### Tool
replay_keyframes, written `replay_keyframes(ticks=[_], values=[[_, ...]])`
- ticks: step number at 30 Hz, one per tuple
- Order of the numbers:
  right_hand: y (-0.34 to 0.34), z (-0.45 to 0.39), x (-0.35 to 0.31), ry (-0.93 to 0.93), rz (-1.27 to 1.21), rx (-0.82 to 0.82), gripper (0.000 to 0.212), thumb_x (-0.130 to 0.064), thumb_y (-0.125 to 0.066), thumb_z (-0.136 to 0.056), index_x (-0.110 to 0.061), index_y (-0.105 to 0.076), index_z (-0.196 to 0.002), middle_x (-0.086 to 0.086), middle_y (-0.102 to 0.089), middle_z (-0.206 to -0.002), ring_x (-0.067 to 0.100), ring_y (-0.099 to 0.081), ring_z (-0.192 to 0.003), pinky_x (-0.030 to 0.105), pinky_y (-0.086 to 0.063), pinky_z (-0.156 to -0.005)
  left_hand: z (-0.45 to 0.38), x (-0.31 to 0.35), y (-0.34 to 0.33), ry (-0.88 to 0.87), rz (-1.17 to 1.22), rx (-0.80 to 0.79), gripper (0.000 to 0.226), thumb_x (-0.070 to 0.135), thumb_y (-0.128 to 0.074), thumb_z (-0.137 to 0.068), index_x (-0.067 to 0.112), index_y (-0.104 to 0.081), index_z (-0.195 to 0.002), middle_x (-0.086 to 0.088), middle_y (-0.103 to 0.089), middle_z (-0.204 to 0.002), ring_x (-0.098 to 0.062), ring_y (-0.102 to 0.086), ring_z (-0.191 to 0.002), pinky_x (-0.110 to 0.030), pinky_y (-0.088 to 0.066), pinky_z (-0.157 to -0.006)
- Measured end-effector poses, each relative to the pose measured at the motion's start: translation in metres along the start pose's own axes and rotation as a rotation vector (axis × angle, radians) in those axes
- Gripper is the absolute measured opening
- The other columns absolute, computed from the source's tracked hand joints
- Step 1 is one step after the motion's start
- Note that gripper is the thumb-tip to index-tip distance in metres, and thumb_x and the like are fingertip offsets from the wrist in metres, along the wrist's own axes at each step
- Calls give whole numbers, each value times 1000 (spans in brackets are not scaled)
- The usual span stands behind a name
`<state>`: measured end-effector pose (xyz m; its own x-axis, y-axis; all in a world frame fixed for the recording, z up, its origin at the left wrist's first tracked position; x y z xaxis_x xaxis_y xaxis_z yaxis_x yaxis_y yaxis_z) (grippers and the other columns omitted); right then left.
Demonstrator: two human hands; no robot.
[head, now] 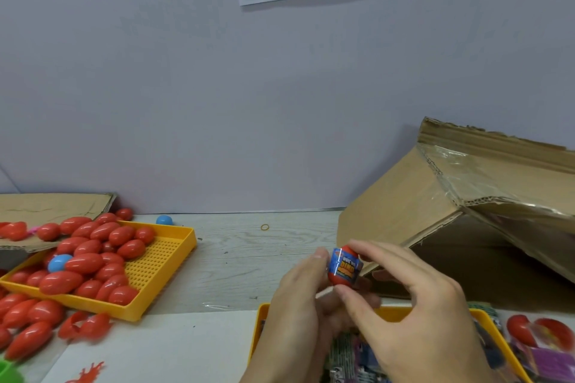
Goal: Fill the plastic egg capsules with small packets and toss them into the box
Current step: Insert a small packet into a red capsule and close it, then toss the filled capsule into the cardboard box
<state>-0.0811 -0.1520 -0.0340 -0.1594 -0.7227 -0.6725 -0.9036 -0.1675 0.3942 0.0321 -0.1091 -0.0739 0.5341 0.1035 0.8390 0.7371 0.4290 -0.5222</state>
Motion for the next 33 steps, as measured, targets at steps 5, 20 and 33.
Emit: replay_keyframes(ticks=[5, 20, 33], values=[[-4, -1, 9, -53, 62, -77, 54, -20, -89, -66, -36, -70, -115, -32, -58, -107, -13, -51, -109, 5, -48, -84, -4, 9, 9, -151, -168, 73, 17, 19, -68, -76, 6, -77, -73, -21, -71, -79, -34, -66, -71, -28, -58, -55], [-7, -2, 12, -139, -131, -63, 46, -24, -77, -79, -46, -62, -117, -31, -62, -109, -6, -57, -108, 20, -55, -78, -4, 2, 4, -38, 71, 18, 19, 13, -67, -69, -4, -77, -71, -29, -71, -83, -29, -72, -67, -31, -61, -60], [-7, -1, 21, -423, -259, -156, 32, -61, -32, -85, -50, -60, -97, -18, -67, -97, -5, -61, -91, 5, -45, -72, -31, 59, -66, -159, -368, 148, 24, 31, -77, -82, 12, -77, -68, -3, -75, -70, -20, -75, -78, -28, -60, -78]])
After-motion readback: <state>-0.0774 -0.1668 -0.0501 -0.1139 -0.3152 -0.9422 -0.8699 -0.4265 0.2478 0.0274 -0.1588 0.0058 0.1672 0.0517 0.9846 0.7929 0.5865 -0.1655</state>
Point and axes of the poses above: each hand's wrist, its own z-axis away from the middle knuckle, its own y-axis out of the back of the hand, x = y × z, the point moved 7 cm from there along -z, towards the middle knuckle
